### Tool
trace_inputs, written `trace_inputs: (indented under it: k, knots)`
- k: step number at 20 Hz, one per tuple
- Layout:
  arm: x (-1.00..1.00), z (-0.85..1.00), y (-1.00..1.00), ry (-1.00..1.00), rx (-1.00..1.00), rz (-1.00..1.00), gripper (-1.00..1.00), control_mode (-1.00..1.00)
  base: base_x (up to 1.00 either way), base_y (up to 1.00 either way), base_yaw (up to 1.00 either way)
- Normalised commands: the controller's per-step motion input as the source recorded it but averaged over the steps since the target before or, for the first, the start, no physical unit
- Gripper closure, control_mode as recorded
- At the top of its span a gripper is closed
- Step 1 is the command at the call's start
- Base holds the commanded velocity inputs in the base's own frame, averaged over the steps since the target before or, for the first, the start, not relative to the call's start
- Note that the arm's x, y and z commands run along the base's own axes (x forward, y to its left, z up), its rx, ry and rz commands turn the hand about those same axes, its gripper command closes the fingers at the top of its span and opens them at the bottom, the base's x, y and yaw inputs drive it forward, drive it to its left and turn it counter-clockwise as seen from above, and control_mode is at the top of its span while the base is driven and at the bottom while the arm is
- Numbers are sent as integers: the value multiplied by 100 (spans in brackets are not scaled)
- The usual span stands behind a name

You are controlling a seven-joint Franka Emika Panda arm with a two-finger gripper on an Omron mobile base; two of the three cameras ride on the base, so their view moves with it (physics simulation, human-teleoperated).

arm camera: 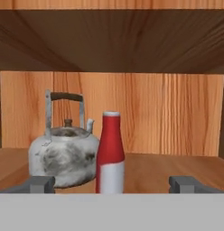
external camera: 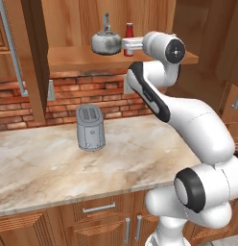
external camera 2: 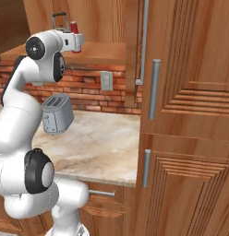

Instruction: The dining table condiment station is running low on ketchup. Refill the condiment station by opening the cabinet and taking the ketchup from the cabinet and placing it on the dining table.

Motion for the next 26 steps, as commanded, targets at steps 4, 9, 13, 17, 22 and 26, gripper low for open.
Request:
trace_inputs:
  k: [4, 9, 13, 17, 22, 26]
  knots:
    - [38, 0, 4, 0, -1, 4, -100, -100, 0, 0, 0]
    - [44, -2, 4, 0, -1, 2, -100, -100, 0, 0, 0]
    - [36, -1, 0, 0, 0, 3, -100, -100, 0, 0, 0]
    - [25, -2, 0, 0, 0, 4, -100, -100, 0, 0, 0]
    - [24, 0, 0, 0, 0, 3, -100, -100, 0, 0, 0]
    - [16, 0, 0, 0, 0, 1, -100, -100, 0, 0, 0]
